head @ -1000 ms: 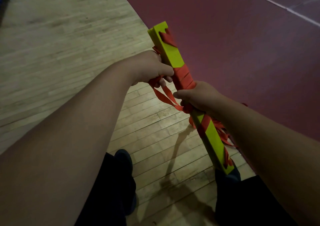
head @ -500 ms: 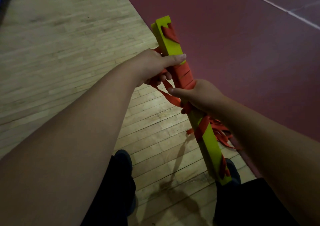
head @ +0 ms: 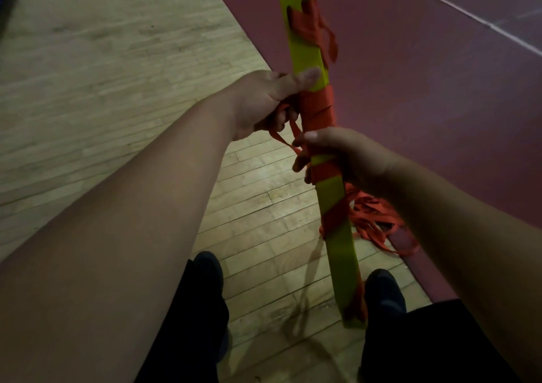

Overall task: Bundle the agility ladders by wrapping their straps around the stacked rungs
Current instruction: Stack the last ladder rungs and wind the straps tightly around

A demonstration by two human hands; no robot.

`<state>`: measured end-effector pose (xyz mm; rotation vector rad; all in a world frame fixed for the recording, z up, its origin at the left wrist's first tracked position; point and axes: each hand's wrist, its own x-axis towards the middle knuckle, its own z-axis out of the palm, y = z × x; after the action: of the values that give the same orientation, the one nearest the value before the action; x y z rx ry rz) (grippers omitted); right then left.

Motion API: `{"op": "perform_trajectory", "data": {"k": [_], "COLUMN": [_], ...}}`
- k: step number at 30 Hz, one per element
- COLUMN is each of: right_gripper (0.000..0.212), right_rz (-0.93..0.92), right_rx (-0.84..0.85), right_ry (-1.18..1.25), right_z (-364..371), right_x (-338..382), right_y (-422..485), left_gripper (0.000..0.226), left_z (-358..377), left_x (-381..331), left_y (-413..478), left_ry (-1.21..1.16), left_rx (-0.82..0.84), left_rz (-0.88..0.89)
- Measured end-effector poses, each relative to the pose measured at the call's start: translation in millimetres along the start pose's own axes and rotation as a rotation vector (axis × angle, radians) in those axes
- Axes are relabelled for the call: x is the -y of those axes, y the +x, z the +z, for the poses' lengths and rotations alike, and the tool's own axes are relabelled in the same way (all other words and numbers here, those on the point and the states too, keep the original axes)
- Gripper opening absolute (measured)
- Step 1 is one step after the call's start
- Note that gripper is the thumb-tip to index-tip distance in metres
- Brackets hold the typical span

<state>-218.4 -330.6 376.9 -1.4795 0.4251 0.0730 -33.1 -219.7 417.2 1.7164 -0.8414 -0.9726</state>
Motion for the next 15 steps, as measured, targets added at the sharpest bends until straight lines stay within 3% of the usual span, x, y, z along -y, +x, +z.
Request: {"op": "perform_trajectory", "data": {"k": [3,5,9,15], "right_gripper": [0.030,0.021,0.019,0.027], "right_rz": [0.028,0.077,0.119,0.181], "right_rx": [0.156,0.086,-0.175,-0.361], "right_ry": [0.249,0.275,-0.043,-0.349], "right_z": [5.6,8.8,5.2,3.4], "right_x": [-2.1,-1.3,-5.5,-18.8], "right_y": [1.0,3.4,8.5,13.3], "left_gripper": [0.052,0.056,0.066,0.077], "left_z": [2.1,0.5,-2.8,6.7], "left_x": [0.1,-0.3,3.0,3.8], "left_y": [0.4,0.9,2.4,1.2], "left_ry": [-0.009,0.035,0.190,0.253], "left_rx": [0.023,0.005,-0.021,0.013], "left_rz": [0.007,-0.010,-0.056,-0.169]}}
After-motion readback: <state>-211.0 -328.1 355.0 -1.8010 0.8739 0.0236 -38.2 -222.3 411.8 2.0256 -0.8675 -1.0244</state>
